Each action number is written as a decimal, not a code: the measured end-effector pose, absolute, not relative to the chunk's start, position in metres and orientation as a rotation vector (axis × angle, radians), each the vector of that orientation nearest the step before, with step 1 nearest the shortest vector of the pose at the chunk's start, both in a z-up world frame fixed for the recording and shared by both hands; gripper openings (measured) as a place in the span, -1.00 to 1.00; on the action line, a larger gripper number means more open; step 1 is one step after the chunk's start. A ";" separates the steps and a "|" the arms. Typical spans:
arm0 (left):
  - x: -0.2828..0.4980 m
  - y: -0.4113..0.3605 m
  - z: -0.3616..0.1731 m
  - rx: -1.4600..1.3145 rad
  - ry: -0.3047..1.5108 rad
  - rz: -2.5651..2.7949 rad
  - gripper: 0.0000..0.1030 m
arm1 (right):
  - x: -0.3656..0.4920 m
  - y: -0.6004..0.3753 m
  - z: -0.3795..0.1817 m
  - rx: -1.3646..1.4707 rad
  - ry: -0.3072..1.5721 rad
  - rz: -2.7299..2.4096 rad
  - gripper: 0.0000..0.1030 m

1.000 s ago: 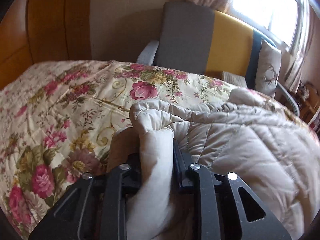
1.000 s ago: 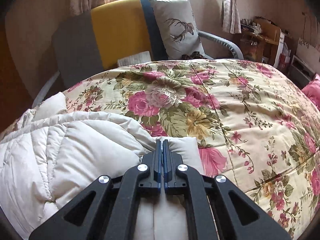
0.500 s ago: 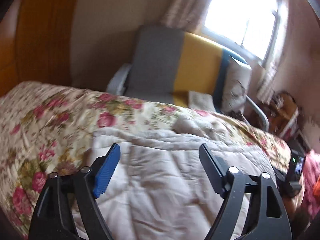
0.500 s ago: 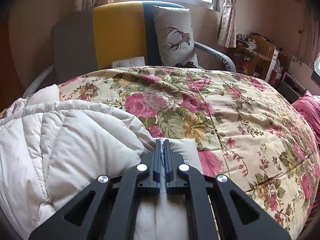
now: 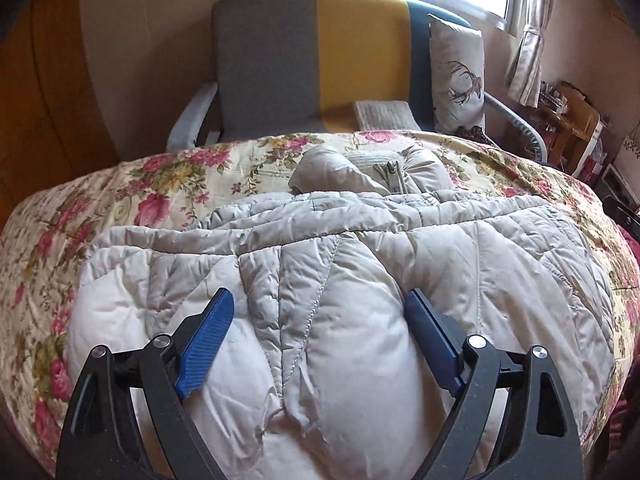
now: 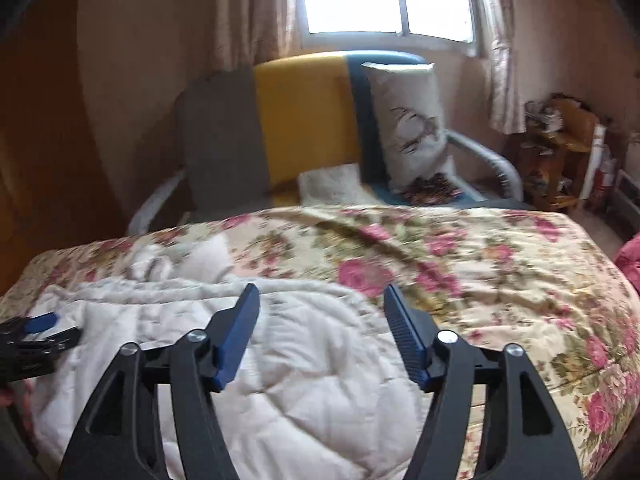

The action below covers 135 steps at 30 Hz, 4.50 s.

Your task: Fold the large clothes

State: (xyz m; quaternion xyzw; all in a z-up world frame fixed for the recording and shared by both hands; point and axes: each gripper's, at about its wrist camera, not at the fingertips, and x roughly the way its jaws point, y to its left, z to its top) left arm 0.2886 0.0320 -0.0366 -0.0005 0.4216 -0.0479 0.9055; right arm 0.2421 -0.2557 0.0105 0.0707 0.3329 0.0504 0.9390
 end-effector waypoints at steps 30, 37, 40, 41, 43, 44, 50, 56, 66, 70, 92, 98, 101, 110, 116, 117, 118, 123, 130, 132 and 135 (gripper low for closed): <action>0.332 0.038 -0.033 -0.015 0.874 -0.113 0.30 | 0.312 -0.186 -0.087 -0.002 0.793 0.133 -0.99; 0.360 0.097 -0.063 0.171 0.865 0.167 0.54 | 0.311 -0.186 -0.087 0.011 0.794 0.138 -0.99; 0.364 0.127 -0.084 0.002 0.865 0.106 0.76 | 0.312 -0.187 -0.088 0.018 0.794 0.142 -0.99; 0.368 0.136 -0.088 -0.062 0.877 0.084 0.81 | 0.312 -0.188 -0.088 0.023 0.795 0.145 -0.99; 0.371 0.149 -0.095 -0.156 0.889 0.050 0.88 | 0.313 -0.189 -0.088 0.031 0.796 0.148 -0.99; 0.371 0.151 -0.097 -0.177 0.888 0.041 0.88 | 0.313 -0.189 -0.088 0.032 0.795 0.149 -0.99; 0.353 0.141 -0.085 -0.150 0.854 0.086 0.88 | 0.312 -0.188 -0.087 0.026 0.793 0.147 -0.99; 0.301 0.127 -0.039 -0.162 0.733 0.060 0.88 | 0.308 -0.191 -0.073 0.031 0.795 0.149 -0.72; 0.306 0.069 -0.054 0.077 0.782 0.018 0.93 | 0.313 -0.207 -0.034 -0.049 0.746 0.013 0.19; 0.309 0.078 -0.075 0.008 0.761 -0.024 0.94 | 0.323 -0.237 -0.071 0.027 0.800 -0.078 0.37; 0.273 0.187 -0.093 -0.276 0.872 0.183 0.94 | 0.320 -0.237 -0.082 0.016 0.787 -0.115 0.51; 0.270 0.206 -0.101 -0.445 0.901 0.100 0.94 | 0.322 -0.238 -0.080 0.032 0.813 -0.090 0.58; 0.257 0.205 -0.091 -0.455 0.874 0.096 0.94 | 0.315 -0.240 -0.065 0.036 0.826 -0.072 0.83; 0.215 0.209 -0.077 -0.487 0.786 0.062 0.94 | 0.206 -0.194 -0.015 0.001 0.642 0.063 0.96; 0.194 0.211 -0.086 -0.548 0.775 0.054 0.94 | 0.171 -0.163 -0.034 -0.067 0.635 0.036 0.96; 0.193 0.212 -0.089 -0.554 0.779 0.049 0.94 | 0.173 -0.161 -0.041 -0.083 0.658 0.022 0.96; 0.193 0.212 -0.092 -0.561 0.792 0.044 0.94 | 0.176 -0.159 -0.050 -0.091 0.686 0.017 0.96; 0.194 0.221 -0.098 -0.626 0.804 0.025 0.94 | 0.178 -0.167 -0.072 -0.014 0.696 0.043 0.96; 0.209 0.238 -0.106 -0.736 0.855 -0.033 0.94 | 0.177 -0.174 -0.076 0.020 0.689 0.062 0.97; 0.211 0.237 -0.108 -0.717 0.873 -0.050 0.94 | 0.177 -0.176 -0.077 0.025 0.688 0.066 0.97; 0.215 0.230 -0.110 -0.638 0.912 -0.080 0.94 | 0.177 -0.176 -0.078 0.031 0.688 0.070 0.97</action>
